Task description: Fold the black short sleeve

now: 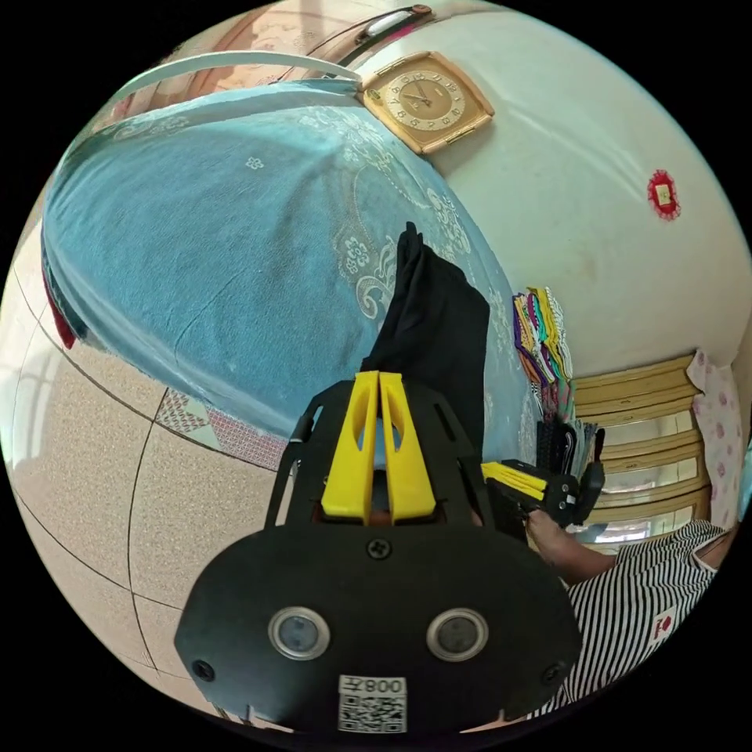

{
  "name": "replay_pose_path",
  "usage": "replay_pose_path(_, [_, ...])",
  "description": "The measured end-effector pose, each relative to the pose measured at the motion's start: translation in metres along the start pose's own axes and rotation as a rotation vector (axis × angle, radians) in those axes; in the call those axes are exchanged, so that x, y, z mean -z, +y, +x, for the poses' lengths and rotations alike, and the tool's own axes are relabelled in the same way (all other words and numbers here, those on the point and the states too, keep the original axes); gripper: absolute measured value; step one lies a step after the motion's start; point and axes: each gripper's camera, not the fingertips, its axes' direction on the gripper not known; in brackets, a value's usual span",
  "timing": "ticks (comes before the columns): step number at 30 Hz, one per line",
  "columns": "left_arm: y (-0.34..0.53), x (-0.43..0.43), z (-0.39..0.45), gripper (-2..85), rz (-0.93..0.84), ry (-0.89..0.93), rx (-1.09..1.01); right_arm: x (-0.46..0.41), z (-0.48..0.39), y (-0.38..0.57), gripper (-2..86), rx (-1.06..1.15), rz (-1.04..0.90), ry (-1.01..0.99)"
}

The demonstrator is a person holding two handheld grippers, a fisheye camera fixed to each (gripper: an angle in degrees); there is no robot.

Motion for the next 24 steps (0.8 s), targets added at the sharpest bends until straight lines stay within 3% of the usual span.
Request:
replay_pose_path(5, [0.026, -0.030, 0.102, 2.2, -0.145, -0.028, -0.408, -0.022, 0.085, 0.057, 1.0, -0.286, 0.061, -0.315])
replay_pose_path(9, [0.051, -0.082, 0.191, 4.6, -0.303, -0.152, -0.784, -0.043, 0.142, 0.083, 2.4, -0.427, 0.137, -0.559])
replay_pose_path(14, [0.082, -0.135, 0.241, 5.5, -0.467, -0.313, -1.083, -0.096, 0.204, 0.127, 5.4, -0.599, 0.214, -0.855])
replay_pose_path(17, [0.091, -0.145, 0.250, 3.1, -0.467, -0.394, -1.132, -0.125, 0.225, 0.148, 7.6, -0.664, 0.232, -0.958])
replay_pose_path(24, [0.085, -0.115, 0.238, 1.6, -0.377, -0.252, -0.983, -0.183, 0.264, 0.181, 10.6, -0.803, 0.292, -1.159])
